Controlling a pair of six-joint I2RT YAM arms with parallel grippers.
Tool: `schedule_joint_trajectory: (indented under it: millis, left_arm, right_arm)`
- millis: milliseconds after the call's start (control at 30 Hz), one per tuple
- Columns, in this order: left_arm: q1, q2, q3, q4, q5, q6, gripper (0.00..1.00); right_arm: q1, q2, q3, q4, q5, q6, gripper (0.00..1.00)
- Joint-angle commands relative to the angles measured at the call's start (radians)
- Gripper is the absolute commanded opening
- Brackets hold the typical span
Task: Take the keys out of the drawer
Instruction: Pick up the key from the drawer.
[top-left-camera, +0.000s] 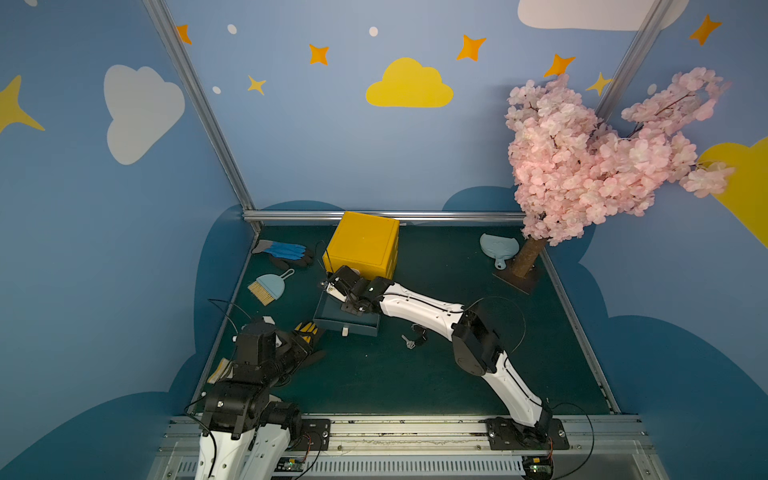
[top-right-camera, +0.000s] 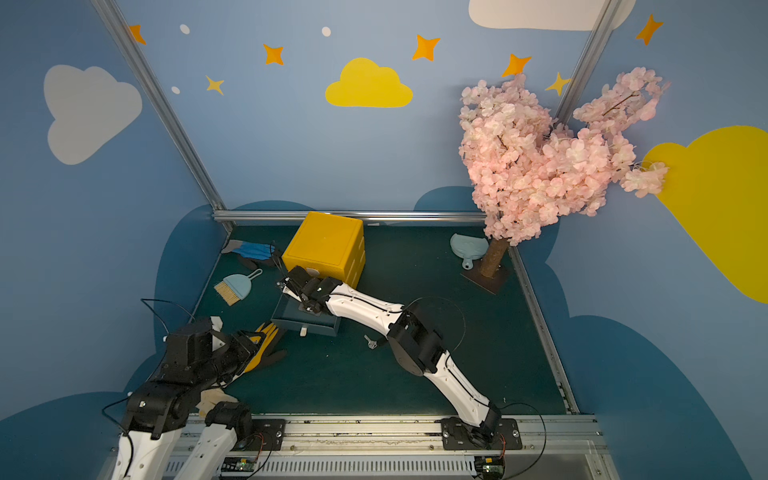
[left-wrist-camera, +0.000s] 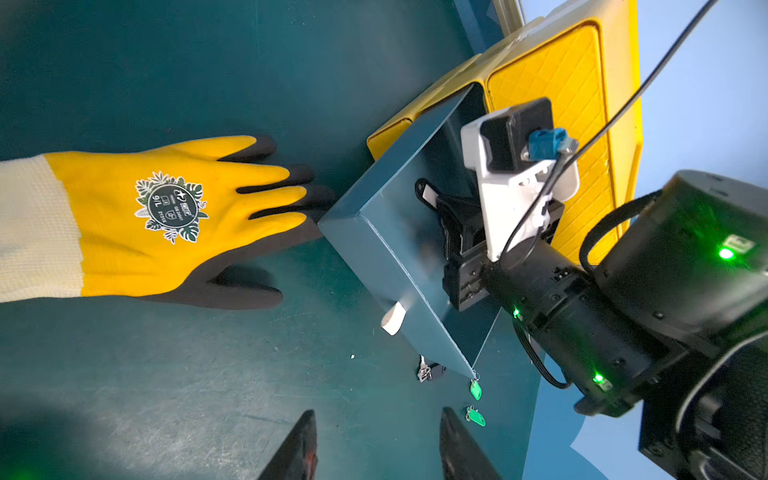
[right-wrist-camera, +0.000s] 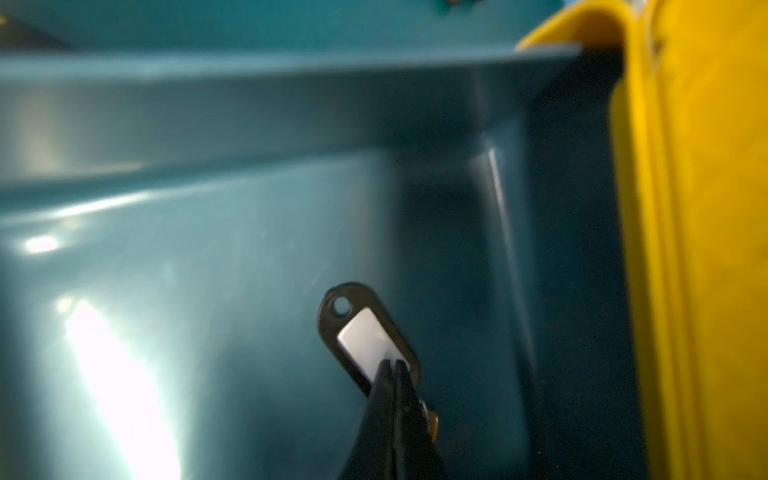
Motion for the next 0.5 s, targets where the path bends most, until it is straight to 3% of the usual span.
schedule_joint_trajectory:
  millis: [0,367,467]
  left_arm:
    - [0.004,-0.003,-0.006,0.018,-0.011,-0.014,0.49]
    - [0.003,0.031,0.001,0.046,-0.014,-0.021,0.48]
    - [0.003,0.047,0.002,0.06,-0.009,-0.019,0.48]
  right_arm:
    - [0.001,-0.048,-0.005,-0.072,-0.076,0.042,0.05]
    - [0.003,0.03,0.265,-0.217,-0.056,0.053,0.13]
    - [0.002,0.026,0.271,-0.26,-0.058,0.097,0.18]
